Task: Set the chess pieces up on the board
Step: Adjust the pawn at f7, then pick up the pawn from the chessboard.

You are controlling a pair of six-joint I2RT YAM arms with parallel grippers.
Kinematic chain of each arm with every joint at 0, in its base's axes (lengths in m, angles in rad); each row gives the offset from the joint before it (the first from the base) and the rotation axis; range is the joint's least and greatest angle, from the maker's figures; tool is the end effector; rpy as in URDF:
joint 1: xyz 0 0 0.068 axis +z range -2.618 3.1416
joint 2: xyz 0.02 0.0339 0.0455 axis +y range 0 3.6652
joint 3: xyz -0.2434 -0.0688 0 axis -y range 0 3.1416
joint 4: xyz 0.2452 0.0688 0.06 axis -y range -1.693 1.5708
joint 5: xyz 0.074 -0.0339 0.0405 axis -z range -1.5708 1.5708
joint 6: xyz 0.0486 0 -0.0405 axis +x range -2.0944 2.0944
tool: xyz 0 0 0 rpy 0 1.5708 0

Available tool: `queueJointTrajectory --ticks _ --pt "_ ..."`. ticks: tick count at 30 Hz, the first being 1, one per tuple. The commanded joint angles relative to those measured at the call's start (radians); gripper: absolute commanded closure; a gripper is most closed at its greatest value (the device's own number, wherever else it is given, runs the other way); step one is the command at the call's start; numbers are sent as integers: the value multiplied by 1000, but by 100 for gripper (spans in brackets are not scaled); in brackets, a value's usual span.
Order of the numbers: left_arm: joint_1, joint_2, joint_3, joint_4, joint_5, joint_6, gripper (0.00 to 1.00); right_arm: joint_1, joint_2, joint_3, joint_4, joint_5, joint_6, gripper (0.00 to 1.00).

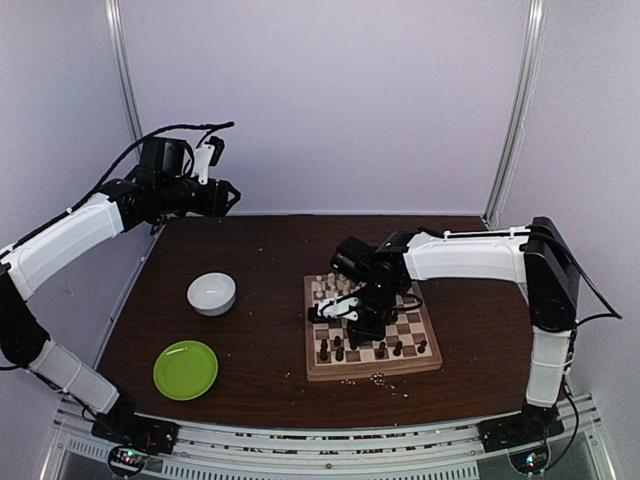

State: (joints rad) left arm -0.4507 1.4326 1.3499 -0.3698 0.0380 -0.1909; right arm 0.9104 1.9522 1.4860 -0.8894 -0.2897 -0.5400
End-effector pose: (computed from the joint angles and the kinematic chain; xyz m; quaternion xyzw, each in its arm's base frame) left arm 0.3107 -0.1524 0.3405 0.1198 0.8391 -0.1825 0.4982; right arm 0.2236 0.3105 0.1650 -0.6641 0.7260 0.1606 0.0780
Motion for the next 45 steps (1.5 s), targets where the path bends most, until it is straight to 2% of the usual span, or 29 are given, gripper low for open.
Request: queueJointTrajectory --ticks 1,9,15,19,22,26,34,37,41,45 --pt "-1 12 20 39 18 -3 49 3 12 14 22 32 17 93" --pt "-1 21 20 39 22 -3 49 2 11 8 29 36 21 92" --pt "-1 25 22 37 23 0 49 2 -26 12 15 30 30 77" --pt "-1 28 22 35 25 2 49 -15 -84 22 -34 2 23 73" --pt "-2 28 23 35 26 2 49 -46 -126 50 -93 -23 12 71" --pt "-1 27 23 35 31 4 49 -150 -151 105 -112 -40 41 72" --pt "-1 33 23 34 36 4 49 -273 -42 204 -106 49 99 75" --pt "-2 36 23 34 36 4 49 -272 -4 223 -102 26 109 75" --pt "-1 43 25 34 40 3 49 -261 69 271 -132 -28 114 70" --pt "-1 43 23 34 41 3 49 -244 134 312 -143 -13 127 71"
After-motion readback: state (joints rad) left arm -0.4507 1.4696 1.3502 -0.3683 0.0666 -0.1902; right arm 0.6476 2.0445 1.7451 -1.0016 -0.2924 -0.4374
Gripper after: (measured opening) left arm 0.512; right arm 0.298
